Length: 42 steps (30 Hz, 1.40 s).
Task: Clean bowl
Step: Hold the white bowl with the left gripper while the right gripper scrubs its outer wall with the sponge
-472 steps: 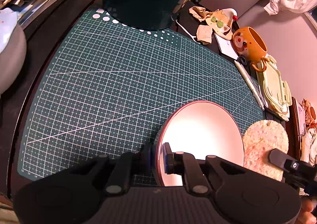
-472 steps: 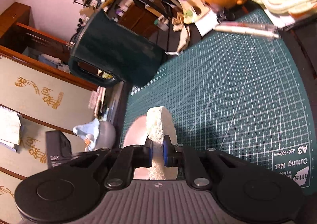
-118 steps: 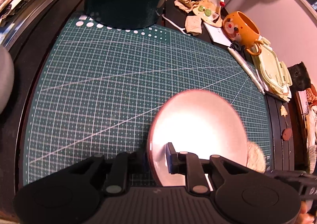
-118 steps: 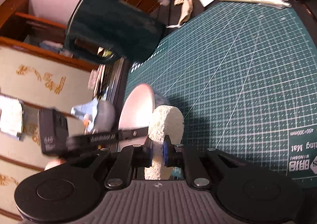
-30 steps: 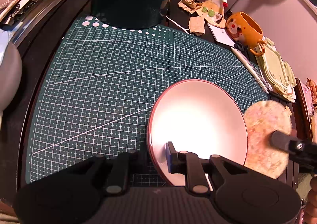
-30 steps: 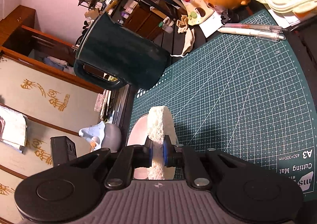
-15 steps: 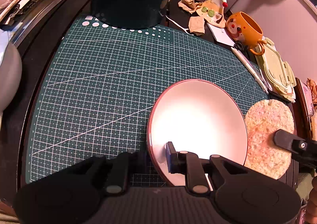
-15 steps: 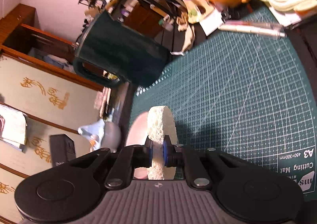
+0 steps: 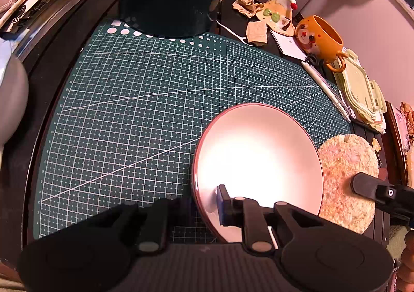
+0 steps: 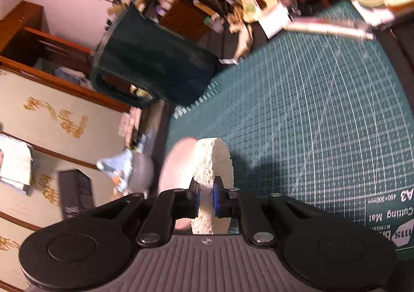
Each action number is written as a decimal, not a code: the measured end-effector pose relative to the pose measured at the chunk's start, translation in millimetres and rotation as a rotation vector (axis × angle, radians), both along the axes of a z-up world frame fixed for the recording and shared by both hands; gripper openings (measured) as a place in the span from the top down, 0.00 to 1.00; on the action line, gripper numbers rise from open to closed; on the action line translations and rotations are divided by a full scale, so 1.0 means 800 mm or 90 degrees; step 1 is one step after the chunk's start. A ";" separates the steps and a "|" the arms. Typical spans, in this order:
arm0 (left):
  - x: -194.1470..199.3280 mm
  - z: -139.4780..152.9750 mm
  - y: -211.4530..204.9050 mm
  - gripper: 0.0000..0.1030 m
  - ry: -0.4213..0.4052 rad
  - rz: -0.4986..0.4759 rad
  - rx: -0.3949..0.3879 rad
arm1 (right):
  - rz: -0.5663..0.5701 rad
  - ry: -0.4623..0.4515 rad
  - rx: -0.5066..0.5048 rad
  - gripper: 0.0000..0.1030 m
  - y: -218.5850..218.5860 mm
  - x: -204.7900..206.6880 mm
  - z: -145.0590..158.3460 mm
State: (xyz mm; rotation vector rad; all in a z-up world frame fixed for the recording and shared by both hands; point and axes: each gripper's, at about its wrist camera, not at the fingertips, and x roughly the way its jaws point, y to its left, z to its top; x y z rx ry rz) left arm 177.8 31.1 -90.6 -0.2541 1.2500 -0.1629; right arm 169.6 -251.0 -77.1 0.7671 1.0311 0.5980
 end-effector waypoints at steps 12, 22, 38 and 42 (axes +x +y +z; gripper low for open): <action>0.001 0.000 0.001 0.84 0.001 -0.001 -0.003 | 0.012 0.032 -0.018 0.91 0.010 0.001 -0.017; 0.000 -0.001 0.003 0.84 0.003 0.005 -0.007 | 0.022 0.036 -0.036 0.91 0.016 0.003 -0.025; -0.024 0.012 -0.007 0.71 0.014 0.064 -0.022 | 0.035 0.038 -0.052 0.91 0.024 0.002 -0.030; -0.028 0.006 -0.017 0.79 -0.003 0.046 0.015 | 0.034 0.038 -0.052 0.91 0.025 0.002 -0.030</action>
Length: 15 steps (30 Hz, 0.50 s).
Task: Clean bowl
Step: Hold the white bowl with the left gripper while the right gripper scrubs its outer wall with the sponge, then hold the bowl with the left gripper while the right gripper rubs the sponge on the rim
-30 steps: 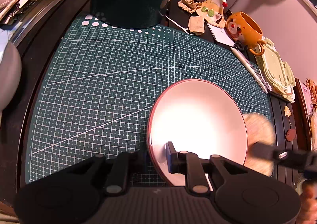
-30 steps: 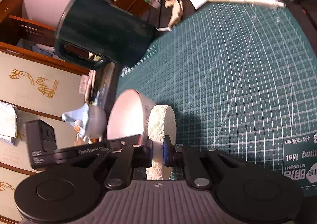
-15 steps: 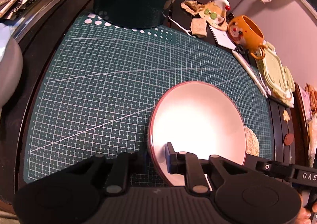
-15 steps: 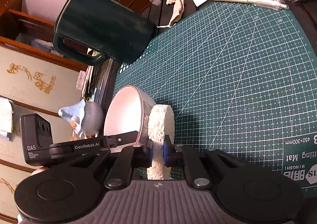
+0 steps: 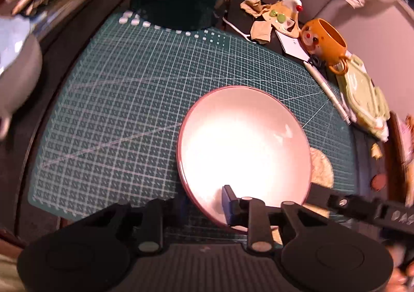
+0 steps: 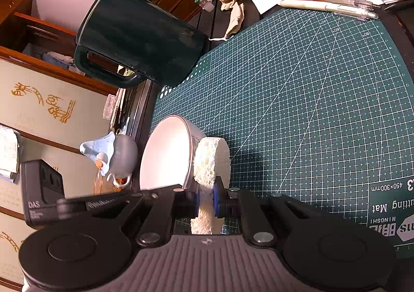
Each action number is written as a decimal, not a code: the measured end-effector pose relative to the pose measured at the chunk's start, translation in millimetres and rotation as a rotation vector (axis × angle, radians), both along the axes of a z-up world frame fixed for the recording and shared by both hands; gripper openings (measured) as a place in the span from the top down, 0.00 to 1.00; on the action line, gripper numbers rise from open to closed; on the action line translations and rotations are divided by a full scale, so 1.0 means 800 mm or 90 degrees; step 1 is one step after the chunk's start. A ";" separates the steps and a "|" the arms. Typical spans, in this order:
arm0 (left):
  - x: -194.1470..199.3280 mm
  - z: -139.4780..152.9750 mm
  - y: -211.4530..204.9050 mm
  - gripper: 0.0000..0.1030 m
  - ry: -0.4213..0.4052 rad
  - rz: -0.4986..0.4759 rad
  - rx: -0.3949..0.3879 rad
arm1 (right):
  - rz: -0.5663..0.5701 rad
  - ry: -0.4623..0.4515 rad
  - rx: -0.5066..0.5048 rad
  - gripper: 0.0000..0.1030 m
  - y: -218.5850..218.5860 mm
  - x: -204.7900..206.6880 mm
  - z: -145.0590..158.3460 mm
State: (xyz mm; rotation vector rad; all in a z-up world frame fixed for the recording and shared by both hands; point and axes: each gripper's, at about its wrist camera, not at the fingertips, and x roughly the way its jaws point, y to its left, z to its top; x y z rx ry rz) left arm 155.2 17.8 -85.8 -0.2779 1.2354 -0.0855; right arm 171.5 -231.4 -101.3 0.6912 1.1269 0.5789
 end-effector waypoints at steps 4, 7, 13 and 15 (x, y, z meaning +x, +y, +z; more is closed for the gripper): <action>0.008 -0.003 0.015 0.85 -0.002 -0.010 -0.012 | 0.000 -0.002 0.002 0.91 -0.001 0.000 0.002; 0.015 -0.004 0.024 0.86 0.002 -0.028 -0.022 | -0.005 -0.011 0.005 0.91 -0.005 0.000 0.007; 0.024 -0.004 0.024 0.87 0.001 -0.039 -0.021 | -0.028 -0.050 0.030 0.91 -0.023 -0.003 0.032; 0.025 -0.005 0.023 0.87 0.001 -0.038 -0.020 | -0.036 -0.058 0.038 0.91 -0.028 -0.003 0.037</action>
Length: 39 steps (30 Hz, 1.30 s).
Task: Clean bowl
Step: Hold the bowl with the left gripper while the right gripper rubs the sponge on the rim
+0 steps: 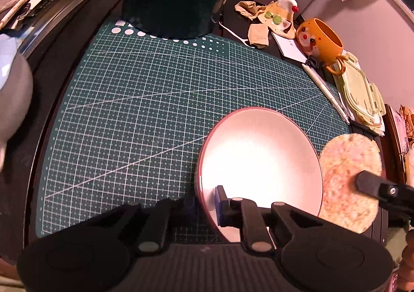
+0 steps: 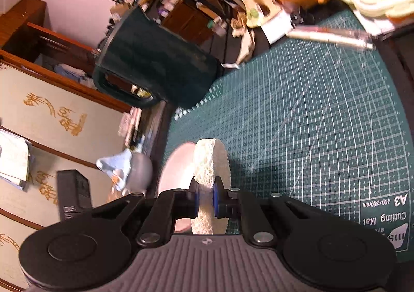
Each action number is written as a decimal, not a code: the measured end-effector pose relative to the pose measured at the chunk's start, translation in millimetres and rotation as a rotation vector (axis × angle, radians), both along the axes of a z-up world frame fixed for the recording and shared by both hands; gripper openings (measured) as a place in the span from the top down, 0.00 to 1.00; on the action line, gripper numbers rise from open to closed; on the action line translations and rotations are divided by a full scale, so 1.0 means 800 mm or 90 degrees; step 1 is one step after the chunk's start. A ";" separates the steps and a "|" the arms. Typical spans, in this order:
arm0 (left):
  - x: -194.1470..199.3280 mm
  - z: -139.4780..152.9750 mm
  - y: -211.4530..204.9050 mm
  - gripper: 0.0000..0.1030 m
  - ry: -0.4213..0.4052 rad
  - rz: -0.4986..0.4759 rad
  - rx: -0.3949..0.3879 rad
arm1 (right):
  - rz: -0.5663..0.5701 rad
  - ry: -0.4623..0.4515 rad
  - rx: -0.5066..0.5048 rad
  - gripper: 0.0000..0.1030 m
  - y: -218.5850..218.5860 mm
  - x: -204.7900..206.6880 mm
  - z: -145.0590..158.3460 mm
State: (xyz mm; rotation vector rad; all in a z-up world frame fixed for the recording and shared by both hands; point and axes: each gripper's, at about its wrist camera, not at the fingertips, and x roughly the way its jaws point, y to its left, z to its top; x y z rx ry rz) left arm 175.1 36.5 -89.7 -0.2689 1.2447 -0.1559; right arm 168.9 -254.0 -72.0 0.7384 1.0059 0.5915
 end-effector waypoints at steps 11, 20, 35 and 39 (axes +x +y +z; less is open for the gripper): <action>0.000 0.001 -0.003 0.86 -0.007 -0.003 0.012 | 0.005 0.046 0.001 0.91 0.010 0.007 -0.026; 0.001 0.000 -0.006 0.85 -0.008 -0.006 0.017 | -0.001 0.019 0.014 0.91 0.009 0.004 -0.013; 0.000 -0.001 -0.007 0.84 -0.008 -0.005 0.015 | -0.008 0.020 0.002 0.91 0.007 0.001 -0.013; 0.000 -0.001 -0.006 0.84 -0.008 -0.005 0.014 | 0.006 0.052 -0.022 0.91 0.019 0.004 -0.030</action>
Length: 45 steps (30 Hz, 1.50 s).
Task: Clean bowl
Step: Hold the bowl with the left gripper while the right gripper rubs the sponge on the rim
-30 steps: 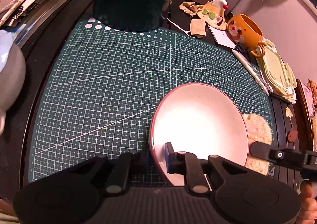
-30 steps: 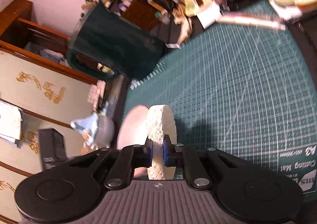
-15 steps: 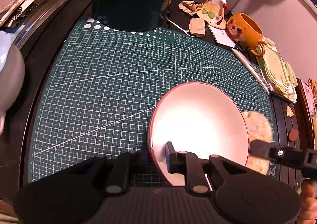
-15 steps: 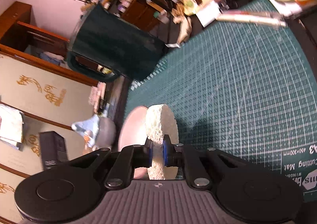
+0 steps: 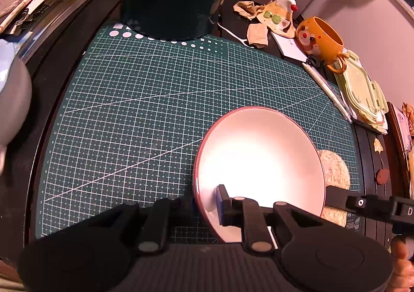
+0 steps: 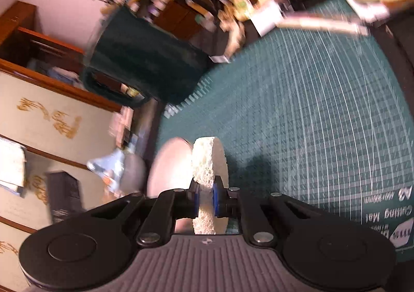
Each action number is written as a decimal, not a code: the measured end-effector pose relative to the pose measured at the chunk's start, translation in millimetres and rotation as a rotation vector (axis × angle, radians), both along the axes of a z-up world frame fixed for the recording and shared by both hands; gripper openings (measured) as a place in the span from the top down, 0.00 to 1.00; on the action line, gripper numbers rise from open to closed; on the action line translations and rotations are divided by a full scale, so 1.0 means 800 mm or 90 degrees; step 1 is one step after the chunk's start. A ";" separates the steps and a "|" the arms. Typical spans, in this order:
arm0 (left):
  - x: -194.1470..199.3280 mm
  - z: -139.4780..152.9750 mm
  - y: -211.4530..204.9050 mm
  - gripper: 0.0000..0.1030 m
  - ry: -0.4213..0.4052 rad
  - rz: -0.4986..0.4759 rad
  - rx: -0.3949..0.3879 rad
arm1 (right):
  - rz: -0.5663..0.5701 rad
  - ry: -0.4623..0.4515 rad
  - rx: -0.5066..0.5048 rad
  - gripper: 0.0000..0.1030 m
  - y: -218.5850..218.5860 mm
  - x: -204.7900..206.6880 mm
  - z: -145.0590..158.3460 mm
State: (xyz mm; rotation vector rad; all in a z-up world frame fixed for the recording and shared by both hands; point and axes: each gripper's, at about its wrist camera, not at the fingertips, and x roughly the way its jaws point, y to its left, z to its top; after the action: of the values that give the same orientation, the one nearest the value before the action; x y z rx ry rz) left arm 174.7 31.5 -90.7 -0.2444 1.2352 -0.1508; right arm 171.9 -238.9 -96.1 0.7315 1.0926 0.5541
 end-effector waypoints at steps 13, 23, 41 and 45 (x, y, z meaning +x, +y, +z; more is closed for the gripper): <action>0.001 0.000 -0.002 0.84 0.000 -0.001 0.001 | 0.006 -0.010 -0.022 0.91 0.005 -0.002 0.004; 0.002 -0.001 -0.001 0.83 0.003 0.000 -0.002 | -0.020 -0.065 0.009 0.91 -0.015 -0.007 0.037; 0.001 0.000 -0.002 0.83 0.002 0.000 -0.002 | -0.013 -0.055 0.014 0.91 -0.012 -0.006 0.029; 0.001 0.000 -0.002 0.83 0.002 -0.001 -0.001 | -0.006 -0.012 -0.001 0.91 -0.002 -0.002 0.004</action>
State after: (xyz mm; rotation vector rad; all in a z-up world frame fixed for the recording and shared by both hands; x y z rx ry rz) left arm 175.4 29.8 -91.1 -0.2458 1.2391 -0.1532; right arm 170.6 -240.8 -93.1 0.7280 1.0717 0.5514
